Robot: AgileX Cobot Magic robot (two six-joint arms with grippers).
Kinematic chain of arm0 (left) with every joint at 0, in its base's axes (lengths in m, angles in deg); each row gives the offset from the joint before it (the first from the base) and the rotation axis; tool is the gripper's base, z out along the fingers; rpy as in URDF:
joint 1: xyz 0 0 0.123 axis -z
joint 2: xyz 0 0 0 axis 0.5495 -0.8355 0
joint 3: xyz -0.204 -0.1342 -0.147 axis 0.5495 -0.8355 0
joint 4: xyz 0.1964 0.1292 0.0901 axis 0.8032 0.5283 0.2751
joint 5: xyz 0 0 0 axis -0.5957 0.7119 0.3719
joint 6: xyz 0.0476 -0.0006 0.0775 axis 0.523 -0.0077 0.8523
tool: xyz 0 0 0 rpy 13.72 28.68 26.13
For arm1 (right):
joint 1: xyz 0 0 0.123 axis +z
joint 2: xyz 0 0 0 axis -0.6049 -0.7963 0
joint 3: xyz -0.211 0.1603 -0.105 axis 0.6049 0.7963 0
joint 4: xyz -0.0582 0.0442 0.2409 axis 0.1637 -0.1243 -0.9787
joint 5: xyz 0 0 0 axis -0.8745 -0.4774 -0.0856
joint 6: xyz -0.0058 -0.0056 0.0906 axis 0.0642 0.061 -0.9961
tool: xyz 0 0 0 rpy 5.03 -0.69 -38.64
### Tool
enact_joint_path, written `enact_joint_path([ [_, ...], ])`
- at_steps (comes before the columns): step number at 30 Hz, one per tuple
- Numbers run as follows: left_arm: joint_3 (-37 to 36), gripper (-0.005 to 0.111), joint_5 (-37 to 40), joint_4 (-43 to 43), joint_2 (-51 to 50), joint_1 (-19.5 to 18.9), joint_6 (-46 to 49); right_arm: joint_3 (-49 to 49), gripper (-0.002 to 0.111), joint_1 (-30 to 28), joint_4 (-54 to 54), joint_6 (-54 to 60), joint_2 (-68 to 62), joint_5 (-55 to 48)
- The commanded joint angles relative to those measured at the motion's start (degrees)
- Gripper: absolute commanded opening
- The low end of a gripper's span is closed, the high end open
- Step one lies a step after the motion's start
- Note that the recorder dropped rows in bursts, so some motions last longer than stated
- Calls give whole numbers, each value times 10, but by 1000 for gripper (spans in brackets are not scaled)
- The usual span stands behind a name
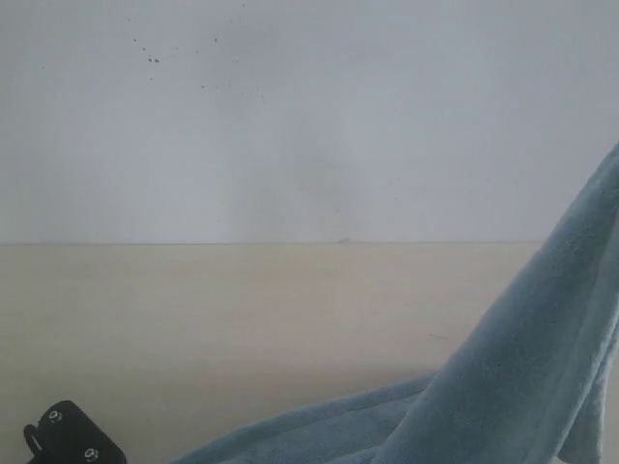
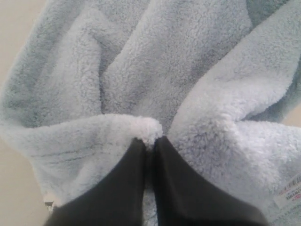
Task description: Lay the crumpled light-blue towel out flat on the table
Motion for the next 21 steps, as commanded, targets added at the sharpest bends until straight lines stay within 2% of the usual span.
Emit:
enact_joint_path([
  [1, 4, 4, 10, 3, 2, -1, -4, -3, 1, -3, -1, 5, 4, 4],
  [8, 4, 5, 16, 3, 31, -1, -3, -3, 1, -3, -1, 6, 4, 2],
  [13, 4, 30, -4, 7, 34, -1, -9, -3, 1, -3, -3, 6, 4, 2],
  [15, 4, 28, -20, 0, 34, -1, -15, -3, 1, -3, -3, 6, 4, 2],
  [19, 4, 10, -34, 0, 34, -1, -13, -3, 1, -3, -3, 7, 4, 2],
  [21, 4, 9, -34, 1, 34, -1, -3, -3, 1, -3, -3, 7, 4, 3],
])
